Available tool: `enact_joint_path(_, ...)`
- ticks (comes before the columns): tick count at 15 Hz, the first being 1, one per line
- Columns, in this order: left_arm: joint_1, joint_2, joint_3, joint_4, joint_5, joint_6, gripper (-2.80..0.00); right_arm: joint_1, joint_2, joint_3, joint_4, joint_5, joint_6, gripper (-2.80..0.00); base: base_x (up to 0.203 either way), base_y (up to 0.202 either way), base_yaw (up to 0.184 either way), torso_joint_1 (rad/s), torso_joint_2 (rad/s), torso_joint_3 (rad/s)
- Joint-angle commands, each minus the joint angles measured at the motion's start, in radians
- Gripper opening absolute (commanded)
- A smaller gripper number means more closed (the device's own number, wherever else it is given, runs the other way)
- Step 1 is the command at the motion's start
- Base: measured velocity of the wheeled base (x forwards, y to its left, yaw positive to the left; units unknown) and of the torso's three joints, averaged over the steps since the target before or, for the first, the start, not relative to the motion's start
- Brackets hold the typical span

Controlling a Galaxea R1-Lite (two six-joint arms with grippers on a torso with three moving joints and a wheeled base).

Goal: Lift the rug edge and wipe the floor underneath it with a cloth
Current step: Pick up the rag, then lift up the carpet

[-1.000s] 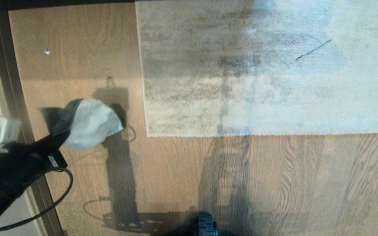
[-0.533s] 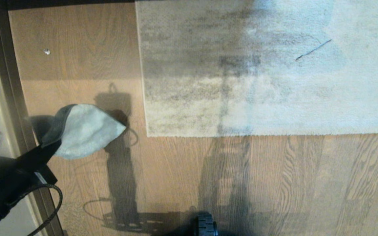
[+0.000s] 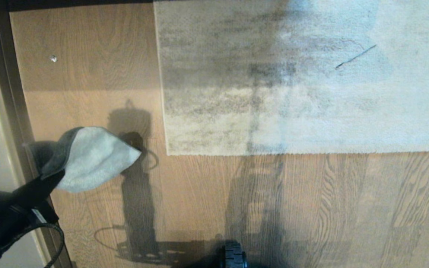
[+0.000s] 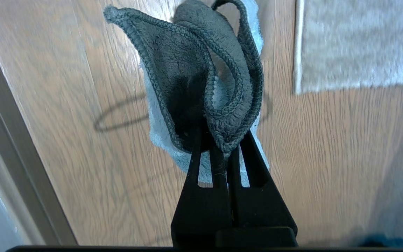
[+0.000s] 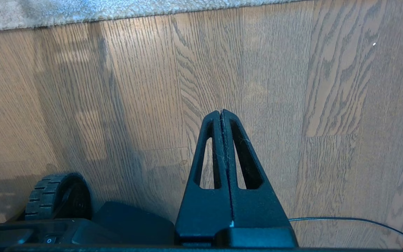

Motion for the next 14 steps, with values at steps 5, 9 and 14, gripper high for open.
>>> enact_joint_path(5,0.001,-0.254,0.001,0.319,0.0,0.002,-2.8,0.0,0.0,0.0,0.0,0.0,0.0,-2.8,0.0,0.0,0.0,0.0,0.0,0.0)
enact_joint_path(9,0.005,-0.438,0.002,0.565,0.003,0.002,-2.8,0.0,0.0,0.0,0.0,0.0,0.0,-2.8,0.0,0.0,0.0,0.0,0.0,0.0)
enact_joint_path(14,0.033,-0.617,0.0,0.743,0.001,0.005,-2.8,0.0,0.0,0.0,0.0,0.0,0.0,-2.8,0.0,0.0,0.0,0.0,0.0,0.0)
